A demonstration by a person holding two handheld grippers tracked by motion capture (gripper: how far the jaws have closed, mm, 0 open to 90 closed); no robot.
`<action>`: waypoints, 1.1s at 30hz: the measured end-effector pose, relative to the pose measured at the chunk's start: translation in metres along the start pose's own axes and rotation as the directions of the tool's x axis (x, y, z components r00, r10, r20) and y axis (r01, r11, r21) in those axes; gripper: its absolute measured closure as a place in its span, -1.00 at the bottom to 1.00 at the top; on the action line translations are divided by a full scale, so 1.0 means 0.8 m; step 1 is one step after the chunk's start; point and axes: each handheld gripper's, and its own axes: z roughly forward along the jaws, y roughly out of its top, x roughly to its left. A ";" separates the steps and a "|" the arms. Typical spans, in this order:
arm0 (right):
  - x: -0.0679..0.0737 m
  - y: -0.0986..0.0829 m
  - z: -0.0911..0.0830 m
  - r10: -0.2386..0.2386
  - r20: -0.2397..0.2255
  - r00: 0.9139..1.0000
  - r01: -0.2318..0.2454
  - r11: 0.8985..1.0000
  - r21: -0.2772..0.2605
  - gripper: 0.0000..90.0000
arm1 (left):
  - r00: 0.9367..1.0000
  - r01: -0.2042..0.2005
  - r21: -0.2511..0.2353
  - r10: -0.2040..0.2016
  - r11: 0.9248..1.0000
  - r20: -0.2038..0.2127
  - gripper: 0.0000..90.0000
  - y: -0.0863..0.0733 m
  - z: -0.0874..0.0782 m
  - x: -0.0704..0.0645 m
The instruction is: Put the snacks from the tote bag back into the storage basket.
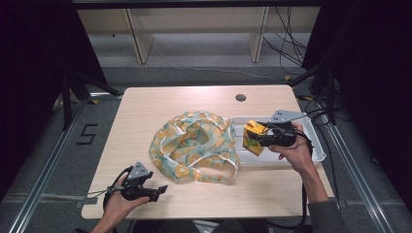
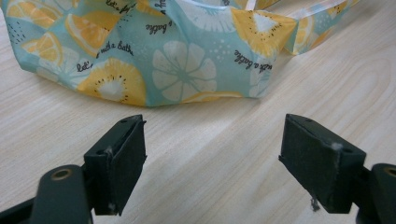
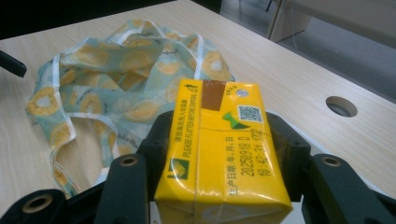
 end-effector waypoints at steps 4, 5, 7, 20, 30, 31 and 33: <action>0.000 -0.006 0.009 0.002 -0.018 1.000 -0.002 1.000 0.009 0.15 | 1.000 0.021 -0.014 -0.021 1.000 -0.004 -0.51 -0.001 0.002 -0.003; 0.000 -0.008 0.012 0.001 -0.014 1.000 -0.001 1.000 0.006 0.15 | 1.000 0.020 -0.003 -0.020 1.000 0.004 -0.51 -0.001 0.002 -0.002; 0.001 -0.011 0.018 -0.005 -0.024 1.000 0.005 1.000 0.009 0.15 | 1.000 0.018 -0.004 -0.018 1.000 0.003 -0.51 0.000 0.002 -0.002; 0.000 -0.024 0.039 -0.011 -0.041 0.999 0.012 1.000 0.023 0.15 | 1.000 0.018 0.001 -0.018 1.000 0.003 -0.51 -0.001 0.003 -0.001; -0.002 -0.031 0.047 -0.025 -0.076 0.997 0.028 0.999 0.040 0.15 | 1.000 -0.005 0.001 0.005 1.000 -0.002 -0.51 -0.001 0.004 -0.001; -0.002 -0.032 0.048 -0.036 -0.063 0.997 0.038 0.999 0.029 0.15 | 1.000 -0.002 -0.001 0.002 1.000 -0.003 -0.51 -0.001 0.004 -0.001; 0.001 -0.033 0.050 -0.026 -0.065 0.998 0.028 0.999 0.027 0.15 | 1.000 0.000 -0.004 0.000 1.000 -0.003 -0.51 -0.001 0.004 -0.001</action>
